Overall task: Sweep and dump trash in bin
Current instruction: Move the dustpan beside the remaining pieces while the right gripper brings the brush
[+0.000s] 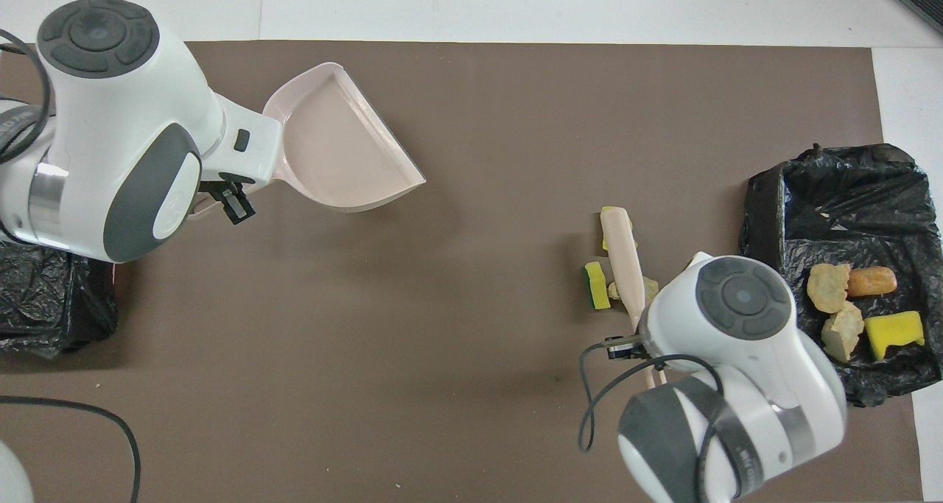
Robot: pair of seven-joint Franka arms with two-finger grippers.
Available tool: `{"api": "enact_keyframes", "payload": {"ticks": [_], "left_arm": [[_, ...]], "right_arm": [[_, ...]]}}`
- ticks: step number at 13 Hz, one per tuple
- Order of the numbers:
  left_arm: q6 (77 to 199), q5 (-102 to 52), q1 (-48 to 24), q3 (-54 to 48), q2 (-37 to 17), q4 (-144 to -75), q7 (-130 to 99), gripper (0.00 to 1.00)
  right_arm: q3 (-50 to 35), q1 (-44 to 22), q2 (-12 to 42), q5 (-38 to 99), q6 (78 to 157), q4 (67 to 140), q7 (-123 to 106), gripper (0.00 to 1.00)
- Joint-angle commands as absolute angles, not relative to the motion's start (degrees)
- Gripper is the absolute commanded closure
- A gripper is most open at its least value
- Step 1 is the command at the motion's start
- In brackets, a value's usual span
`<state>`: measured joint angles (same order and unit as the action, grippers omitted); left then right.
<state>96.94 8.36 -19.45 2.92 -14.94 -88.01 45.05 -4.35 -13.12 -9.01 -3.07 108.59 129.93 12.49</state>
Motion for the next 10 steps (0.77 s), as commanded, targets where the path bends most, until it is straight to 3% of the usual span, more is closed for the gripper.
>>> {"api": "enact_keyframes", "payload": {"ticks": [1,5,7,10], "left_arm": [[97.9,9.9,-19.6,2.5,-10.9,-95.1,57.3,1.0],[102.7,11.1,-24.2,2.0,-8.7,-102.9,61.4,1.0],[112.0,11.1,-27.1,2.1,-4.3,-112.3,60.9,1.0],[116.6,11.2,-30.7,2.1,-4.0,-116.4,57.3,1.0]], "right_arm": [[-5.2,-4.8,-9.8,-8.1,109.3,133.6,4.3,1.0],[-5.4,-3.8,-12.7,-10.4,115.1,143.3,5.2,1.0],[-5.4,-3.8,-12.1,-9.1,116.8,145.1,6.6,1.0],[-5.4,-7.1,-10.7,-0.7,118.8,145.4,6.9,1.0]]}}
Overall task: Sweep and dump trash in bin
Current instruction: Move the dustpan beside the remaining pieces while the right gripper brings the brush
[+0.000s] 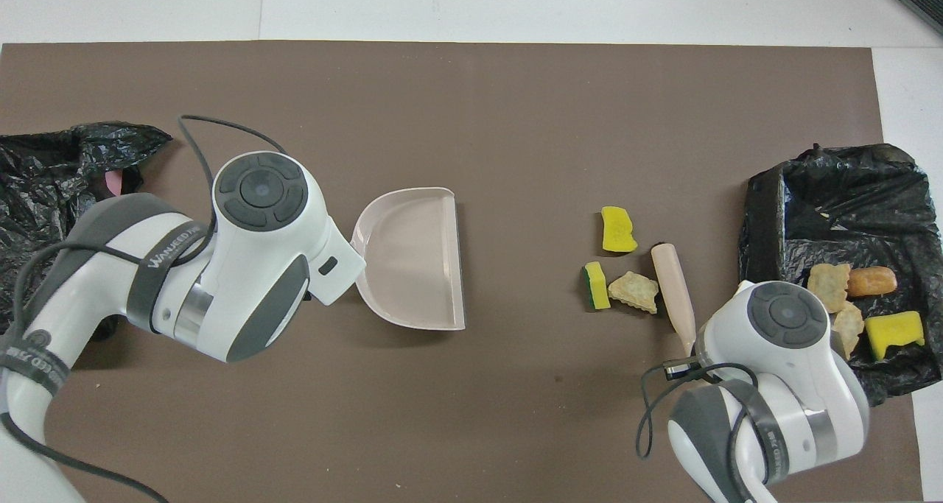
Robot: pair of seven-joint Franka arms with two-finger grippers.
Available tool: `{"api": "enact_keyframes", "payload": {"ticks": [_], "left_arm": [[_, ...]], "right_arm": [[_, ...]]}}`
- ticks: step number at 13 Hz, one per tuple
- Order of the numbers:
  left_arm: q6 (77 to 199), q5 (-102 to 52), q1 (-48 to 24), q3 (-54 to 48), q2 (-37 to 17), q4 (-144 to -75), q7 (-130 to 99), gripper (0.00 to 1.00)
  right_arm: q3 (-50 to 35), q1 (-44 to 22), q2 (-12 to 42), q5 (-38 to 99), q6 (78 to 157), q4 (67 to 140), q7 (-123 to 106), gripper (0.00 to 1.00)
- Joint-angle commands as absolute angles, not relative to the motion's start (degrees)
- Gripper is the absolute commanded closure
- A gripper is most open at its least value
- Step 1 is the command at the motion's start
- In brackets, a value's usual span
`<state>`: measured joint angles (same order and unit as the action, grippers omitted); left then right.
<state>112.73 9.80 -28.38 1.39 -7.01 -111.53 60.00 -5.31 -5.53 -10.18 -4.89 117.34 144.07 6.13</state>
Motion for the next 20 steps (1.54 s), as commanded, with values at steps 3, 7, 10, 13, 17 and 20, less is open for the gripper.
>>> {"api": "enact_keyframes", "payload": {"ticks": [3,7,10,13,17,20], "left_arm": [[121.4,11.3,-34.8,2.0,-4.7,-119.2,50.3,1.0],[122.6,11.3,-38.9,2.0,-5.1,-120.0,46.7,1.0],[123.6,11.2,-41.2,1.9,-4.8,-121.7,46.3,1.0],[127.4,11.2,-40.6,1.9,-4.7,-123.0,46.2,1.0],[127.6,11.0,-38.8,2.0,-5.4,-121.9,45.0,1.0],[125.3,10.5,-37.9,2.3,-6.6,-120.0,43.7,1.0]], "right_arm": [[-5.4,-12.4,-7.7,7.5,121.3,144.8,7.9,1.0],[-5.5,-22.6,-3.4,14.2,124.6,139.9,15.1,1.0],[-5.8,-25.7,-1.8,21.2,124.3,135.8,12.3,1.0],[-5.5,-25.0,-3.6,24.3,119.3,130.9,12.8,1.0],[-5.4,-16.2,-6.3,11.8,111.8,125.8,10.6,1.0],[-5.2,-12.0,3.4,-4.4,104.4,113.8,4.0,1.0]]}}
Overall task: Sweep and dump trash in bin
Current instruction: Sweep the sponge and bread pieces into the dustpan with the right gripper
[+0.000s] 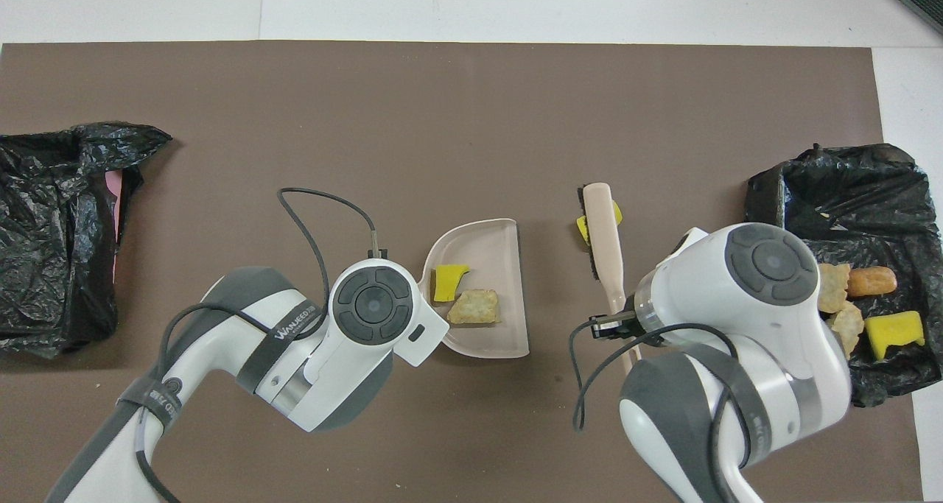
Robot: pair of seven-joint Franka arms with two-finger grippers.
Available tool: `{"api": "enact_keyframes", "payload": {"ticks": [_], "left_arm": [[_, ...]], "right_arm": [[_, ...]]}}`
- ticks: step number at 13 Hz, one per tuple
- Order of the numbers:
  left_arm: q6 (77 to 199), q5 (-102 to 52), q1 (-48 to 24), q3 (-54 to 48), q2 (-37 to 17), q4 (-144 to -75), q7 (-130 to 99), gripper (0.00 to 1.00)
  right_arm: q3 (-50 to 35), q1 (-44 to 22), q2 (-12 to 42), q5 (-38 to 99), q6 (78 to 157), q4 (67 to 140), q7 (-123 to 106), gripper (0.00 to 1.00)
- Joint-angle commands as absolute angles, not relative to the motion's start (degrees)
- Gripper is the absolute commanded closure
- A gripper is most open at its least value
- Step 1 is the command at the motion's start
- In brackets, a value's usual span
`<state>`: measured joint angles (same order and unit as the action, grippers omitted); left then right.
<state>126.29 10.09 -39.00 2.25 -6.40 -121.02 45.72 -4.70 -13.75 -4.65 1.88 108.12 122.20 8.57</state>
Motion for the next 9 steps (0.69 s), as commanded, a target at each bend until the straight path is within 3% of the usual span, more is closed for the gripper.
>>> {"api": "enact_keyframes", "payload": {"ticks": [1,3,6,9], "left_arm": [[123.4,10.5,-37.9,2.2,-6.9,-119.2,40.3,1.0],[121.9,10.5,-38.8,2.2,-6.3,-119.6,38.3,1.0],[121.9,10.5,-39.5,2.0,-6.0,-120.1,38.4,1.0],[122.5,10.5,-39.6,1.9,-5.4,-121.2,37.4,1.0]], "right_arm": [[-5.1,-11.0,6.6,-9.6,104.9,111.6,1.7,1.0],[-5.2,-7.6,10.9,-17.6,107.3,109.5,-2.7,1.0],[-5.2,-7.1,11.6,-17.4,109.9,114.0,-2.0,1.0],[-5.5,-9.6,12.7,-3.8,109.4,116.5,-1.4,1.0]]}}
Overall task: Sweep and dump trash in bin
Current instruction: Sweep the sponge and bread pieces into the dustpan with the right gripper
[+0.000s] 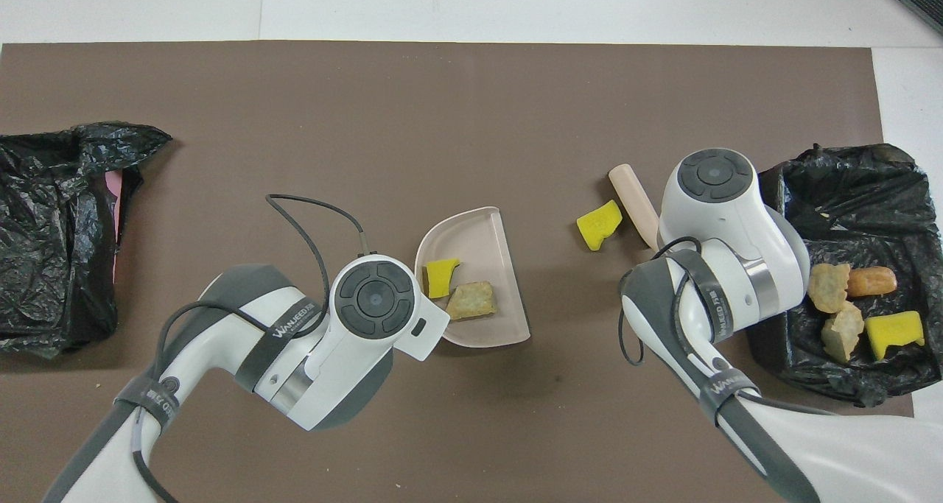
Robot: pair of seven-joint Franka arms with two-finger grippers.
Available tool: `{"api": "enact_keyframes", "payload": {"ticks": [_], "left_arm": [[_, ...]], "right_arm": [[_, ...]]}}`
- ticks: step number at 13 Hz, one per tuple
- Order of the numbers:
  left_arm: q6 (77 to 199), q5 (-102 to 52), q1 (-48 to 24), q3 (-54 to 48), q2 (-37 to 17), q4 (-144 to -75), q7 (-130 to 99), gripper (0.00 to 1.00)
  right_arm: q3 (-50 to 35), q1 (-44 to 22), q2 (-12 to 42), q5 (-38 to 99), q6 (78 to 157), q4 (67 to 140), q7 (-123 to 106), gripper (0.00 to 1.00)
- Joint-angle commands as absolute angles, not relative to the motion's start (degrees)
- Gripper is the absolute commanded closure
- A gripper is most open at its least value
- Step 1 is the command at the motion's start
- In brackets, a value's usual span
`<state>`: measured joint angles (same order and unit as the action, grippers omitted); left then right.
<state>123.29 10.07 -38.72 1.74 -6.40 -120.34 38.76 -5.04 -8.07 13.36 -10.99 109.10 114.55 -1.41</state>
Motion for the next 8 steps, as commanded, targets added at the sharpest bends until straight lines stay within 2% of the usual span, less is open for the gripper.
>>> {"api": "enact_keyframes", "payload": {"ticks": [1,4,6,8], "left_arm": [[123.2,10.5,-39.6,1.8,-5.1,-122.0,37.0,1.0],[126.6,10.5,-39.6,1.8,-4.8,-123.2,36.9,1.0],[128.3,10.5,-39.6,1.8,-4.7,-124.0,37.4,1.0],[130.2,10.5,-39.0,1.8,-4.7,-124.7,38.7,1.0]], "right_arm": [[-5.5,-12.3,12.4,0.7,108.7,116.5,-1.6,1.0],[-5.6,-17.9,11.3,16.5,111.2,120.2,-1.9,1.0],[-5.7,-19.6,10.8,28.0,110.3,120.1,-1.4,1.0],[-5.3,-19.2,10.1,28.5,108.6,117.4,1.0,1.0]]}}
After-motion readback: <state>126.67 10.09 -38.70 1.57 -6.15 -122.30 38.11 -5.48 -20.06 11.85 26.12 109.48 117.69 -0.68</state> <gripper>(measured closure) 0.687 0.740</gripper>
